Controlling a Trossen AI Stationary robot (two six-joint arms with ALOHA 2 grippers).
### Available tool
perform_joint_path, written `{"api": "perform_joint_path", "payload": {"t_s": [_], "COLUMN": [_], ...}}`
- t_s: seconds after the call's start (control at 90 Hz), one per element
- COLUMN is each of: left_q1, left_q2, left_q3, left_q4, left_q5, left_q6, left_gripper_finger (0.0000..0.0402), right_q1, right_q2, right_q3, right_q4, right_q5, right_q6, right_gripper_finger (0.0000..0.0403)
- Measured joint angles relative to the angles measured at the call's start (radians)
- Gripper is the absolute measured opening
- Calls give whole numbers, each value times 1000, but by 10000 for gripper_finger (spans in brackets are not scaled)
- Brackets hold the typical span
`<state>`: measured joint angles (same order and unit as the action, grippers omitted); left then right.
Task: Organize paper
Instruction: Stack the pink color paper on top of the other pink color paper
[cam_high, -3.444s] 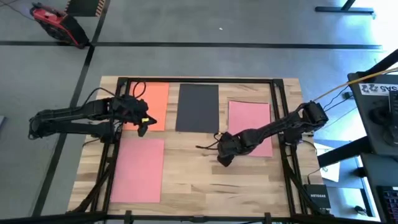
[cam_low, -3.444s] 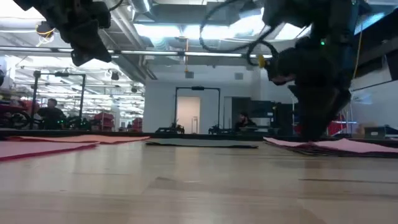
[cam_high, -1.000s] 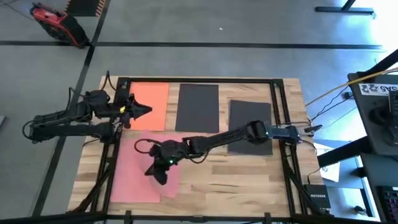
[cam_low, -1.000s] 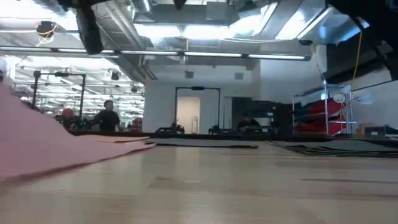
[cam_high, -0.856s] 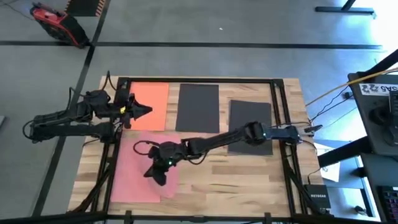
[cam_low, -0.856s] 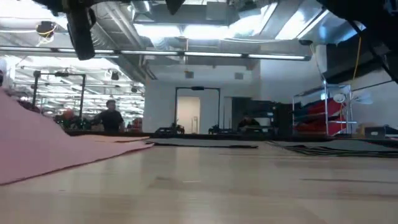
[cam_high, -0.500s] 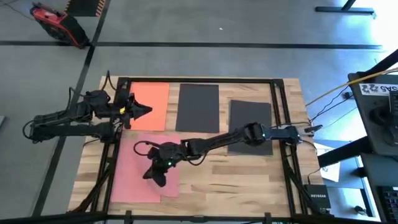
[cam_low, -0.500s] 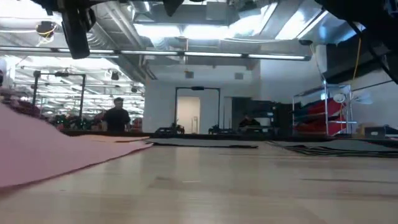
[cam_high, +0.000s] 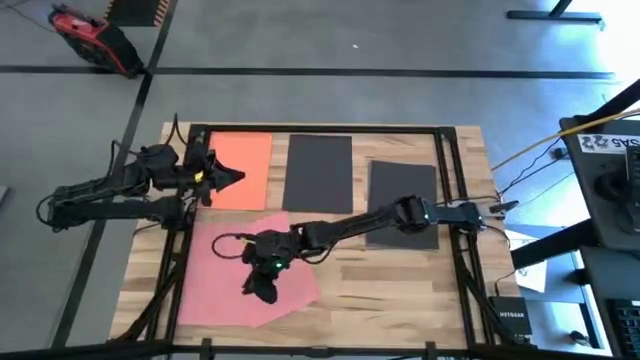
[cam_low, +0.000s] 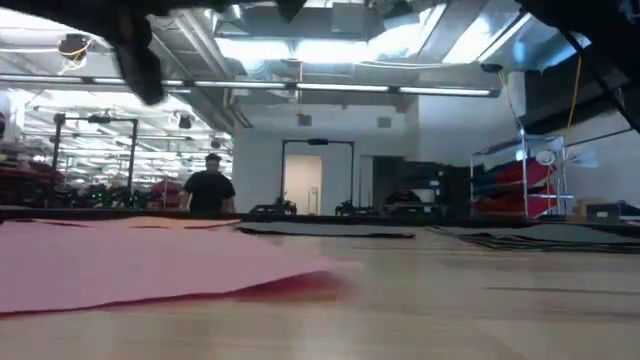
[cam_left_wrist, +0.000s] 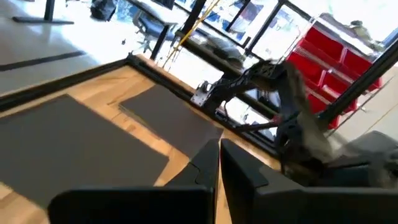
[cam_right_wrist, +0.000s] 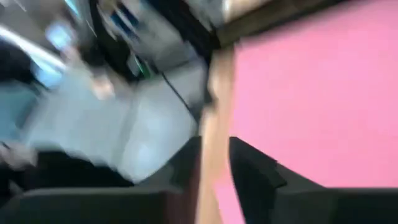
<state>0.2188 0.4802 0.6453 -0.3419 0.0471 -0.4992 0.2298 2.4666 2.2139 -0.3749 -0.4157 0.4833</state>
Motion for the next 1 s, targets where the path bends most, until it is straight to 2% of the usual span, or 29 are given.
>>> {"api": "perform_joint_path", "payload": {"t_s": [0.233, 0.467, 0.6, 0.789, 1.0], "left_q1": [0, -1, -4, -4, -4], "left_q2": [0, 0, 0, 0, 0], "left_q3": [0, 0, 0, 0, 0], "left_q4": [-70, -100, -104, -120, -123], "left_q5": [-6, 35, 46, 59, 82], "left_q6": [-4, -29, -13, 20, 28], "left_gripper_finger": [0, 0, 0, 0, 0], "right_q1": [0, 15, 29, 39, 33], "right_q2": [-102, -120, -121, -119, -119], "right_q3": [0, -5, -49, -187, -306], "right_q4": [-532, -849, -843, -681, -582], "right_q5": [146, 274, 298, 283, 328], "right_q6": [-242, -334, -337, -301, -270], "right_gripper_finger": [2, 0, 0, 0, 0]}}
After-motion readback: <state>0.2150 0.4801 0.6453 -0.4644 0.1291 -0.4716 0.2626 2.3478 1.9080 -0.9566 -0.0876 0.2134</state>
